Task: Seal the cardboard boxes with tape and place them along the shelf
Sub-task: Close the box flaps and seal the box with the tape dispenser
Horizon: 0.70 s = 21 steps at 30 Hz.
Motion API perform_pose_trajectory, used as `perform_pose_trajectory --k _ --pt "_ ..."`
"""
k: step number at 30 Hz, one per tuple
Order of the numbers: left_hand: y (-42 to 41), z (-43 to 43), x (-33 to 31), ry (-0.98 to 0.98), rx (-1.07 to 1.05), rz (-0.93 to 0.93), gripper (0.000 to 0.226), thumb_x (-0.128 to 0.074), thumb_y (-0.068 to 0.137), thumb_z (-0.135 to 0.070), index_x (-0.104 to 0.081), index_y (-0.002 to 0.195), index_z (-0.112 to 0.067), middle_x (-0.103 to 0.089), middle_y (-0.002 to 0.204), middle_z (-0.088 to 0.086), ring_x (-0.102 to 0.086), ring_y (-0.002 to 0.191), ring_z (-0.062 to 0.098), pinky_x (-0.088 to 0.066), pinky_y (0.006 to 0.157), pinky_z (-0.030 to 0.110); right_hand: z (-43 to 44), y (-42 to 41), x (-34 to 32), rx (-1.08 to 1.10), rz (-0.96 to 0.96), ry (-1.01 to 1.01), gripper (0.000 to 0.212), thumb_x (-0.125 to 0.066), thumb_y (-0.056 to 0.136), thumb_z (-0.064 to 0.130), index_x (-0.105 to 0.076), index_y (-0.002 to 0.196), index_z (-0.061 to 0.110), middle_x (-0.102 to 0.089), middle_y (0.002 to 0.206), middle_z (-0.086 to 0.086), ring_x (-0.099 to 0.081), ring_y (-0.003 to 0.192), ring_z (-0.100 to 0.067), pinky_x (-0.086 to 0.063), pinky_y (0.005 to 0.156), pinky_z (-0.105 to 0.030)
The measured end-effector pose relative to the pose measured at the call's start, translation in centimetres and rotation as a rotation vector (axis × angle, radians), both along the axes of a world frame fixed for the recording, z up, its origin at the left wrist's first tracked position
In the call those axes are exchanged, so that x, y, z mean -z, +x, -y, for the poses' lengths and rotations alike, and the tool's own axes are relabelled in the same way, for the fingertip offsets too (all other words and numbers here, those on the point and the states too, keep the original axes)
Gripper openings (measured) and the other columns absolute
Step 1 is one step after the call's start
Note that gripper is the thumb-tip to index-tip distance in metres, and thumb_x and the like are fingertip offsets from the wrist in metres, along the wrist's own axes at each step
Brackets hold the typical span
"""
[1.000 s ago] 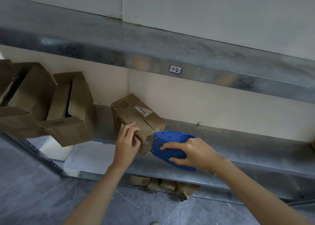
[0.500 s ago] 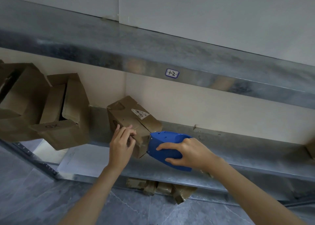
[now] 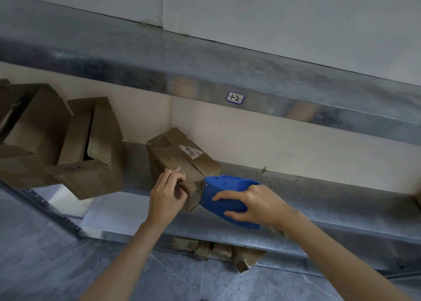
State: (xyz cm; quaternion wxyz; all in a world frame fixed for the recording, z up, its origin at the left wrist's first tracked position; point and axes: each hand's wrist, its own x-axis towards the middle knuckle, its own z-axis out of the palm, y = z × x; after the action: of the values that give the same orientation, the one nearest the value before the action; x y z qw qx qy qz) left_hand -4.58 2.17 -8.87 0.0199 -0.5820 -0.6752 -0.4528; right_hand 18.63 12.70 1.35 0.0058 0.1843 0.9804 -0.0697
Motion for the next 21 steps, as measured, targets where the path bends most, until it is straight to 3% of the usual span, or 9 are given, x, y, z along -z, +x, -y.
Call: perform_pose_trajectory --k 3,7,11,15,21 --pt "-0.03 -0.35 -0.43 0.05 -0.049 0.002 0.027 -0.071 0.073 0.014 -0.065 0.088 -0.008 -0.069 0.096 0.004 -0.064 0.111 0.018 -0.059 0.085 0.039 0.01 -0.03 -0.2 0.022 0.024 0.0 0.04 -0.045 0.093 0.051 -0.043 0.133 0.05 -0.046 0.068 0.018 -0.03 0.042 0.002 -0.027 0.049 -0.012" --pt "0.1 -0.56 -0.4 0.08 -0.066 -0.001 0.025 -0.069 0.075 0.016 -0.066 0.084 -0.007 -0.069 0.091 0.003 -0.065 0.108 0.017 -0.059 0.082 0.043 0.1 0.2 -0.11 0.024 0.02 0.005 0.04 -0.045 0.093 0.051 -0.043 0.133 0.051 -0.046 0.061 0.013 -0.032 0.041 -0.002 -0.028 0.049 -0.013" --pt "0.28 -0.59 -0.09 0.076 -0.068 0.039 0.028 -0.07 0.075 0.016 -0.065 0.089 -0.007 -0.068 0.099 0.006 -0.062 0.11 0.015 -0.057 0.086 0.03 0.14 0.26 0.02 0.016 0.016 0.009 0.04 -0.044 0.094 0.052 -0.042 0.134 0.052 -0.057 0.066 0.011 -0.036 0.045 -0.008 -0.03 0.052 -0.014" --pt "0.69 -0.06 0.47 0.02 -0.035 0.073 0.035 -0.071 0.073 0.012 -0.061 0.1 -0.008 -0.063 0.115 0.011 -0.056 0.119 0.016 -0.042 0.096 0.008 0.22 0.25 0.05 0.007 0.007 0.017 0.041 -0.045 0.094 0.052 -0.041 0.134 0.052 -0.058 0.069 0.012 -0.036 0.045 -0.006 -0.024 0.051 -0.01" --pt "0.9 0.28 -0.01 -0.008 -0.011 0.071 0.03 -0.071 0.075 -0.003 -0.058 0.101 -0.011 -0.061 0.112 0.006 -0.052 0.125 0.013 -0.042 0.093 0.009 0.11 -0.04 0.06 0.03 -0.001 -0.003 0.041 -0.046 0.094 0.053 -0.041 0.134 0.052 -0.033 0.051 0.014 -0.034 0.041 -0.006 -0.025 0.049 -0.012"
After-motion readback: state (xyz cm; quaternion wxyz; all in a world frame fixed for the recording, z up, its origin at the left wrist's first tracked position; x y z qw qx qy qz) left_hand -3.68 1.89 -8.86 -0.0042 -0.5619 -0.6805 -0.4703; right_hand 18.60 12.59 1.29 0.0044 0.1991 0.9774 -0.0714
